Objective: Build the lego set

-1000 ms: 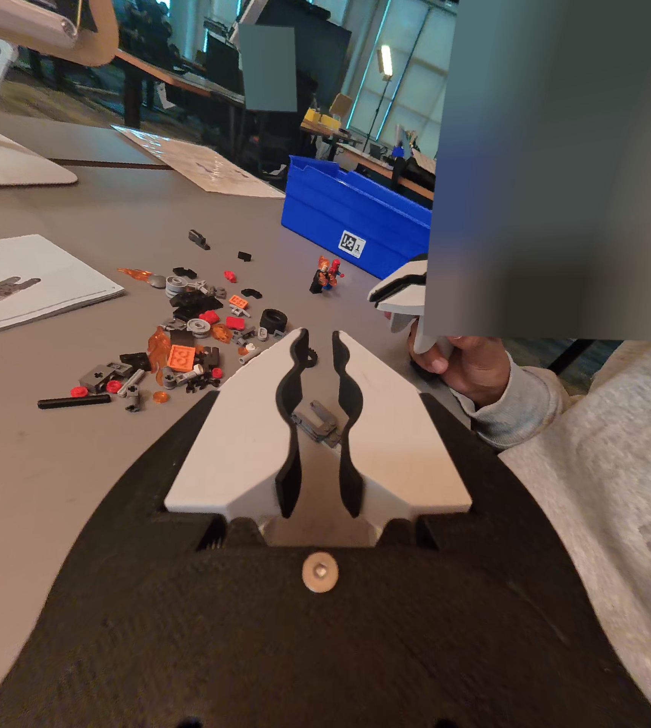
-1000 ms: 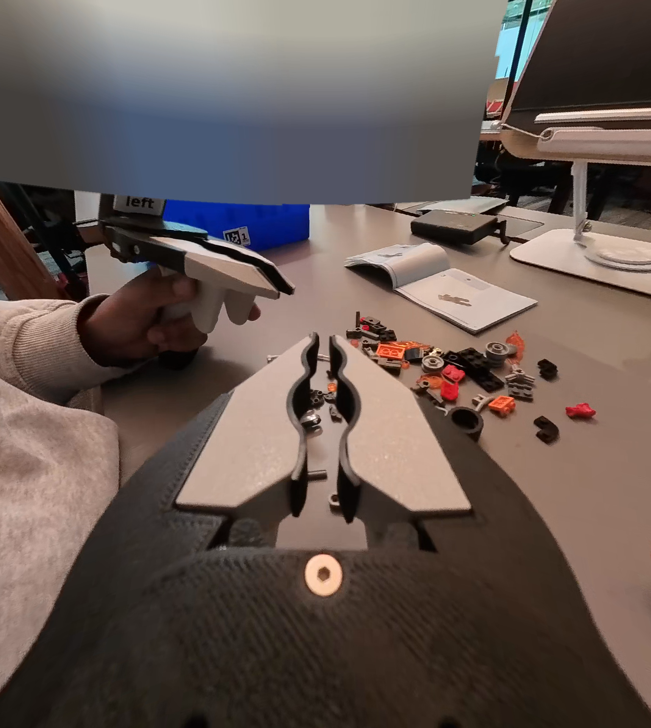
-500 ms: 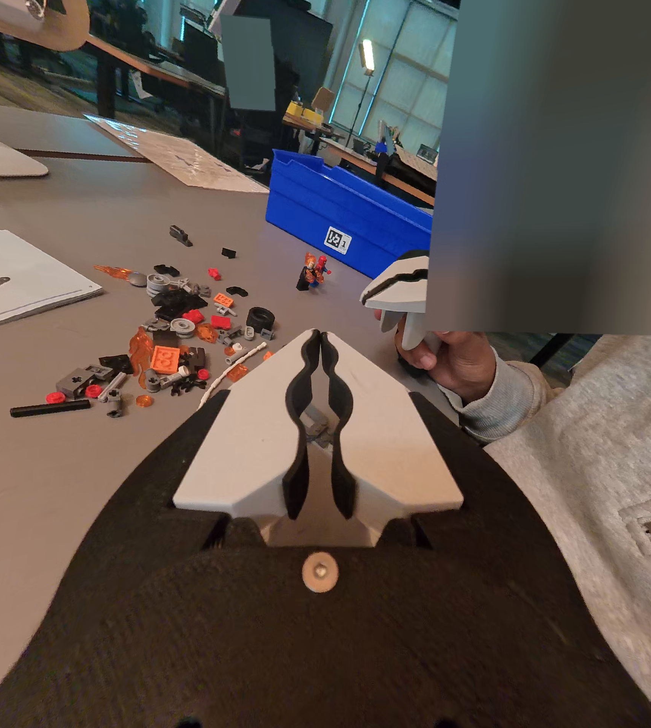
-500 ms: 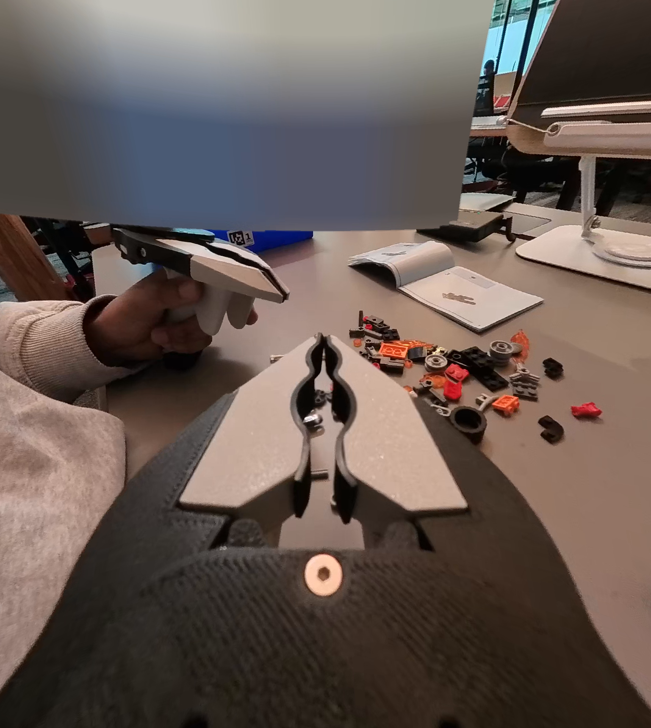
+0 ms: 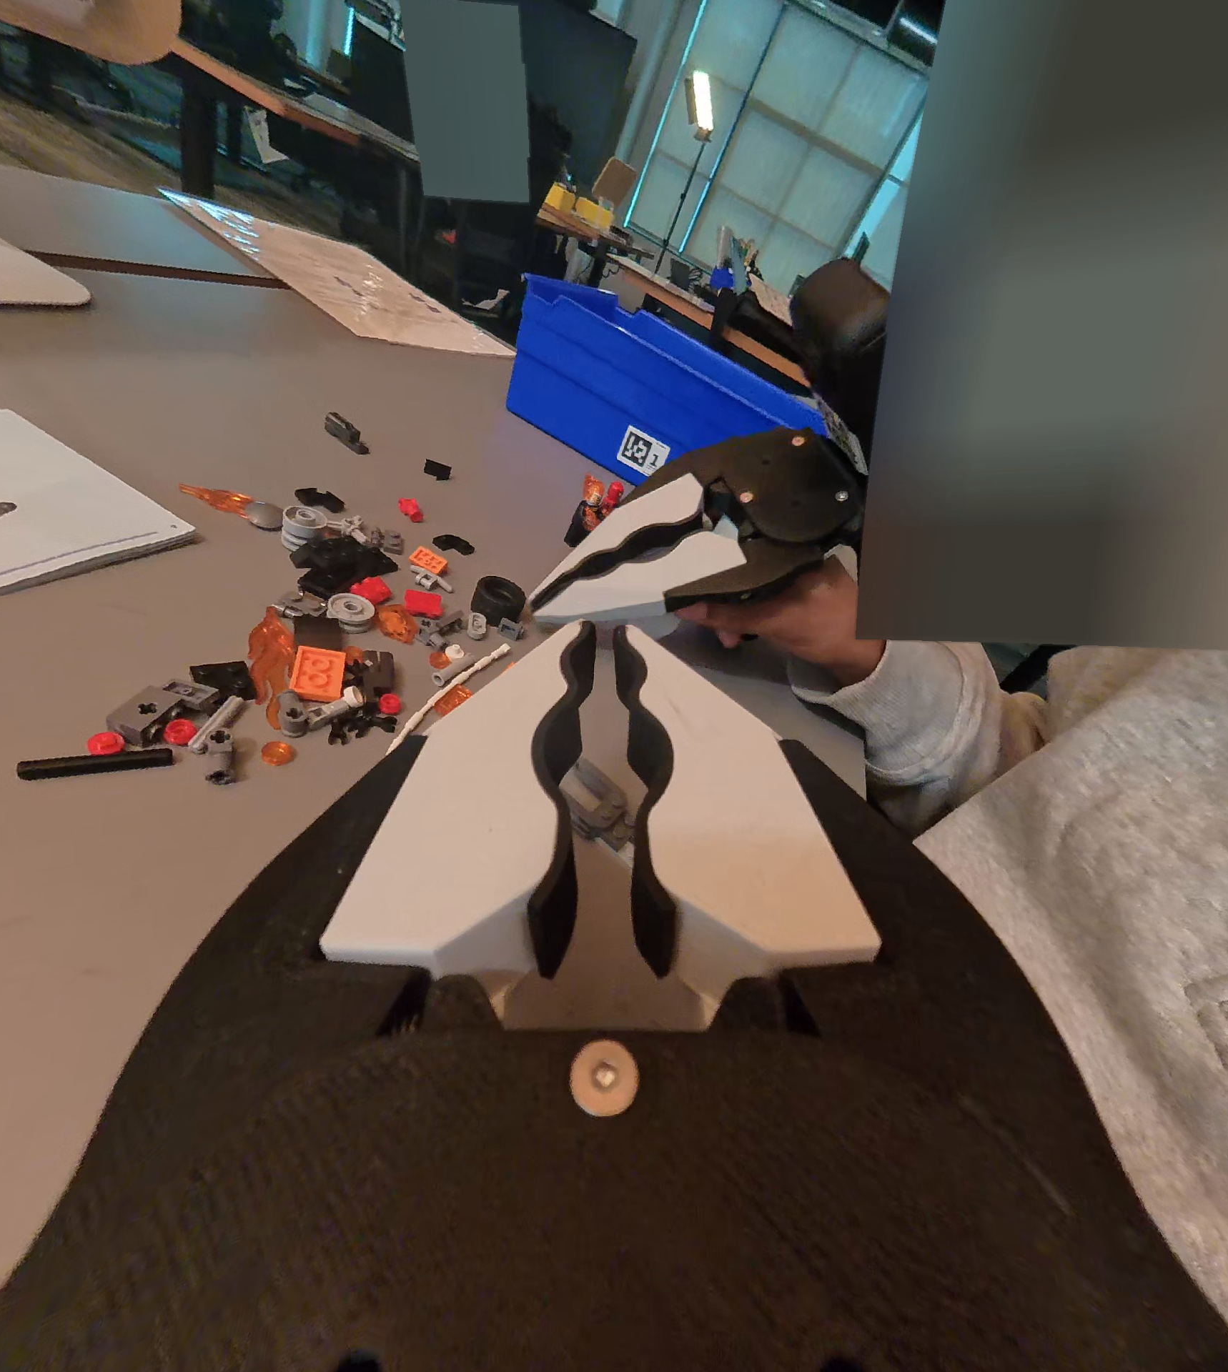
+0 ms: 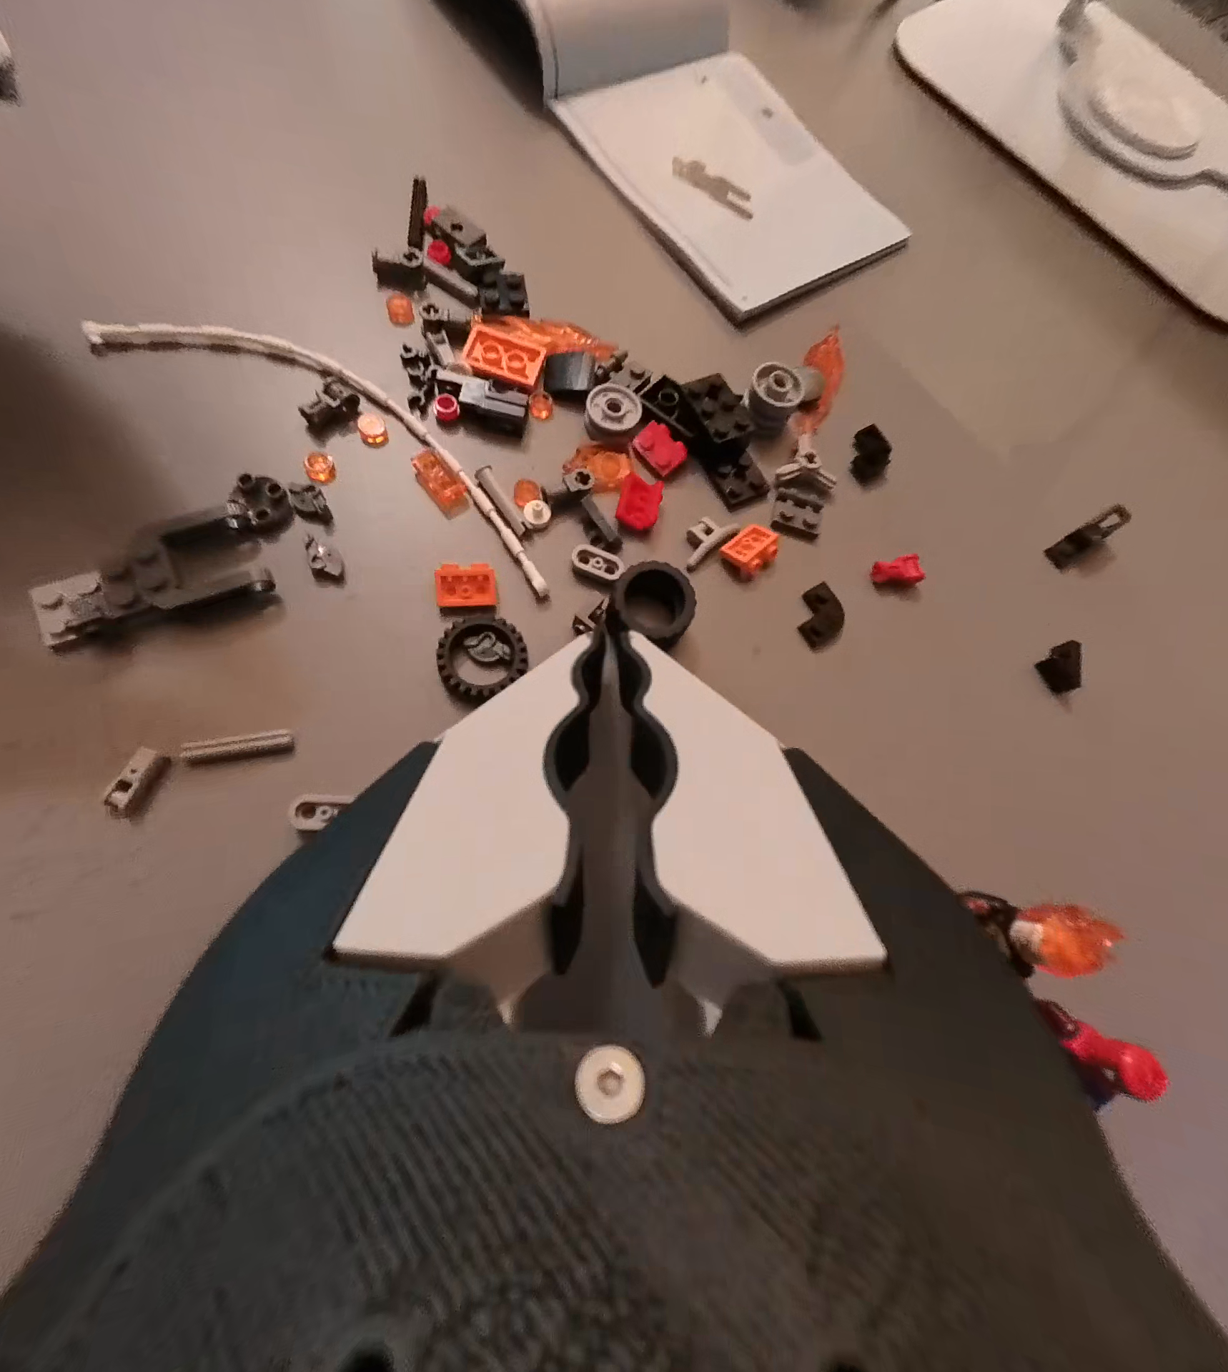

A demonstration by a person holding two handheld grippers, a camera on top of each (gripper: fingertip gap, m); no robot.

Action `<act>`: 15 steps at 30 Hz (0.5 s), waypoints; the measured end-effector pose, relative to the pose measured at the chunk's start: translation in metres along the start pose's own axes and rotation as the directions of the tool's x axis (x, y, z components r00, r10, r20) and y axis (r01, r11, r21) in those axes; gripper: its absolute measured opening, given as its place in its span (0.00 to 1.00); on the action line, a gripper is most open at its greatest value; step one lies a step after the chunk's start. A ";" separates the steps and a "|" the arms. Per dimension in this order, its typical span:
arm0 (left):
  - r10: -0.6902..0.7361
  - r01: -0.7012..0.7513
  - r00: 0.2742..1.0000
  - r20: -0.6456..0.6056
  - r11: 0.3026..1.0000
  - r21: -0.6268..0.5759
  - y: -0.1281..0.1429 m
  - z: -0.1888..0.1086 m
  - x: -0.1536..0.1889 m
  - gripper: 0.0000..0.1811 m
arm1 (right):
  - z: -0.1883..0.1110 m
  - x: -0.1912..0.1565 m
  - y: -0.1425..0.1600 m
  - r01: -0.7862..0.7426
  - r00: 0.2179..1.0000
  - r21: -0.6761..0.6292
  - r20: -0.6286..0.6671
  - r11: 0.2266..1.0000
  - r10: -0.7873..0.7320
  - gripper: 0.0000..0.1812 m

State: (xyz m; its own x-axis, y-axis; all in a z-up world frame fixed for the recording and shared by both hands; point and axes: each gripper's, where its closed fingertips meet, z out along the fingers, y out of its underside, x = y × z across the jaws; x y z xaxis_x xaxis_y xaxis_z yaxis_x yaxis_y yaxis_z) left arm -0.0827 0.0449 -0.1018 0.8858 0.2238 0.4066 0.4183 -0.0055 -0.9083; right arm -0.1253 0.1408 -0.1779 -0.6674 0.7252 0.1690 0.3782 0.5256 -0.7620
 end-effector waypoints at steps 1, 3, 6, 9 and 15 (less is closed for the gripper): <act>-0.004 0.004 1.000 0.000 1.000 0.000 0.000 0.000 -0.001 0.02 | 0.003 -0.001 0.002 0.000 1.000 -0.014 0.012 1.000 0.000 0.01; -0.011 0.011 1.000 -0.002 1.000 -0.002 0.000 0.001 -0.001 0.02 | 0.006 -0.003 0.004 -0.022 0.999 -0.029 0.042 0.999 0.023 0.03; -0.016 0.016 1.000 -0.002 1.000 -0.007 0.001 0.001 -0.001 0.02 | 0.007 -0.005 0.003 -0.063 0.995 -0.026 0.077 0.998 0.065 0.06; -0.017 0.017 1.000 -0.002 1.000 -0.007 0.001 0.001 -0.002 0.02 | 0.009 -0.006 0.003 -0.077 0.992 -0.032 0.095 0.997 0.079 0.07; -0.018 0.018 1.000 -0.008 1.000 -0.009 0.001 0.002 -0.001 0.02 | 0.012 -0.008 0.000 -0.090 0.990 -0.033 0.107 0.995 0.093 0.05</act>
State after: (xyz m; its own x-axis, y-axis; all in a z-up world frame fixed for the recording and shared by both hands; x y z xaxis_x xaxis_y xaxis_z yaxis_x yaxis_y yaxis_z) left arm -0.0829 0.0464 -0.1035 0.8798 0.2163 0.4234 0.4357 -0.0105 -0.9000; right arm -0.1275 0.1296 -0.1864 -0.6941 0.7193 0.0297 0.4574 0.4724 -0.7534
